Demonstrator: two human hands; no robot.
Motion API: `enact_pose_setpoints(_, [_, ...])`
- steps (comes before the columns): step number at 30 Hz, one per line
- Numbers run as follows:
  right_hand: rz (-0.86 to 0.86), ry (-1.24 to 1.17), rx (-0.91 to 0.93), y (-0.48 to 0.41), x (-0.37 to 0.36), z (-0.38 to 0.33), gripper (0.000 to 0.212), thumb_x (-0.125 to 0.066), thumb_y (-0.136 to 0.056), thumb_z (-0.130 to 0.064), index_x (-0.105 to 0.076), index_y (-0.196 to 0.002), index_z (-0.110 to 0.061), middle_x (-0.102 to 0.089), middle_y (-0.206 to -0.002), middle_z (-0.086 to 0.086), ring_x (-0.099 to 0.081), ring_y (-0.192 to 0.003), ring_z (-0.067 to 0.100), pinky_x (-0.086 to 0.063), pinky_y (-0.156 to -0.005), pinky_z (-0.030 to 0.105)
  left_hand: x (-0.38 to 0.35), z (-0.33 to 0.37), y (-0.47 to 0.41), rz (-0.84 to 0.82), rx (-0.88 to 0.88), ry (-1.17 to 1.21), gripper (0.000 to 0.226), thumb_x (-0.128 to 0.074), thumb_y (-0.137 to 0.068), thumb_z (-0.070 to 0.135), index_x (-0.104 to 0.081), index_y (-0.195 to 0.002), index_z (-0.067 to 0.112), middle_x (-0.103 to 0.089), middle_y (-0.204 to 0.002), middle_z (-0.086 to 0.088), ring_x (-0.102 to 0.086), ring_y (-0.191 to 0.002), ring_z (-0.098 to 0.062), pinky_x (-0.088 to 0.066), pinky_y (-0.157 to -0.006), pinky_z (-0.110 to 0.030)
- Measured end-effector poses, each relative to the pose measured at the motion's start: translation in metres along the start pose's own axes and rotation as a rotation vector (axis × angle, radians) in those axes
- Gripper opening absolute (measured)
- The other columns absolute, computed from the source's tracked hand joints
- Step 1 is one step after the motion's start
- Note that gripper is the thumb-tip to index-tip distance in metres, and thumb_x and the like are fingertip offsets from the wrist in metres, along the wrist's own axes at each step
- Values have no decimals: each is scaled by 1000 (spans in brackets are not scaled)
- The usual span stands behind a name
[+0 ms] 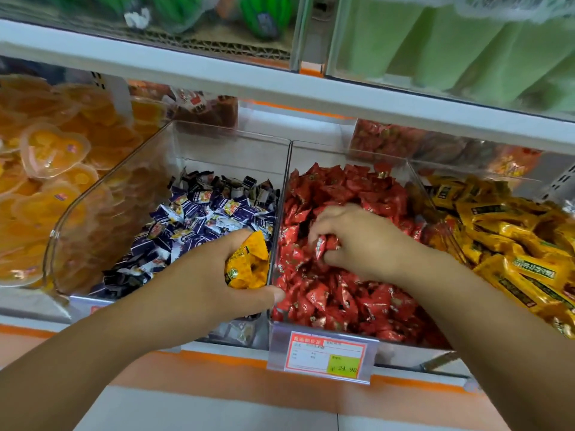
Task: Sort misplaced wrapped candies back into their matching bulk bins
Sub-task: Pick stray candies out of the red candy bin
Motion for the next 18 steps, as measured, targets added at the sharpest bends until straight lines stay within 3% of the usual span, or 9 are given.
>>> enact_pose_setpoints(2, [44, -22, -33, 2, 11, 5, 26, -70, -80, -25, -65, -101, -40, -57, -113, -8, -51, -109, 17, -47, -91, 42, -1, -2, -2, -28, -15, -13, 39, -67, -55, 67, -52, -88, 54, -69, -98, 3, -66, -94, -27, -54, -85, -32])
enact_pose_setpoints(3, [62, -50, -52, 4, 18, 6, 25, -72, -80, -26, -66, -100, -40, -59, -112, -8, -53, -106, 16, -47, -91, 41, -2, -3, -2, -39, -14, -18, 41, -67, -56, 67, -53, -91, 51, -70, -95, 1, -66, -88, -26, -54, -82, -31])
enact_pose_setpoints(5, [78, -153, -87, 11, 36, 6, 27, -76, -78, -33, -67, -101, -41, -61, -114, -14, -58, -102, 10, -47, -92, 33, -1, -2, -3, -14, -6, -25, 34, -65, -54, 67, -50, -84, 61, -67, -85, 6, -62, -74, -19, -52, -69, -18])
enact_pose_setpoints(6, [78, -215, -105, 17, 47, 3, 30, -77, -76, -38, -66, -104, -44, -60, -117, -20, -58, -103, 3, -45, -93, 23, 0, -2, -2, -2, 5, -24, 32, -64, -51, 67, -47, -79, 66, -65, -84, 8, -59, -72, -17, -49, -64, -14])
enact_pose_setpoints(9, [81, -333, -201, 42, 75, -3, 39, -76, -71, -49, -63, -108, -52, -54, -120, -32, -49, -108, -10, -32, -85, 4, 0, -1, -1, 3, 28, -18, 31, -63, -49, 67, -43, -72, 72, -66, -88, 8, -63, -80, -20, -48, -64, -12])
enact_pose_setpoints(12, [-71, -148, -389, 65, 83, -4, 45, -71, -74, -55, -55, -116, -51, -51, -119, -23, -51, -96, -1, -38, -77, 15, -1, -2, -1, -10, 6, -23, 43, -64, -53, 67, -48, -91, 59, -70, -96, 8, -66, -90, -23, -54, -78, -28])
enact_pose_setpoints(13, [-165, -64, -463, 70, 77, -4, 57, -70, -74, -60, -49, -126, -49, -52, -127, -15, -53, -99, 3, -40, -80, 20, -2, -2, -1, -12, 3, -28, 43, -65, -53, 68, -49, -92, 58, -69, -96, 8, -65, -89, -25, -54, -80, -34])
enact_pose_setpoints(15, [-335, 35, -541, 73, 51, -5, 93, -68, -68, -69, -24, -145, -41, -39, -148, -2, -48, -124, 17, -40, -98, 28, -3, -3, -2, -19, -4, -41, 41, -65, -55, 68, -50, -92, 57, -69, -90, 7, -65, -82, -29, -54, -77, -39])
enact_pose_setpoints(18, [-514, 3, -526, 62, 2, -12, 124, -72, -65, -67, 13, -150, -36, -8, -158, 17, -38, -135, 33, -36, -109, 38, -2, -4, -1, -21, 26, -34, 39, -65, -56, 67, -51, -91, 56, -69, -82, 16, -63, -69, -23, -55, -69, -32])
Point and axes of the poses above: each hand's wrist, its own y-axis away from the middle knuckle, its own x-axis out of the back of the hand, z = x × y, the point moved 3 cm from there along -y, towards the middle knuckle
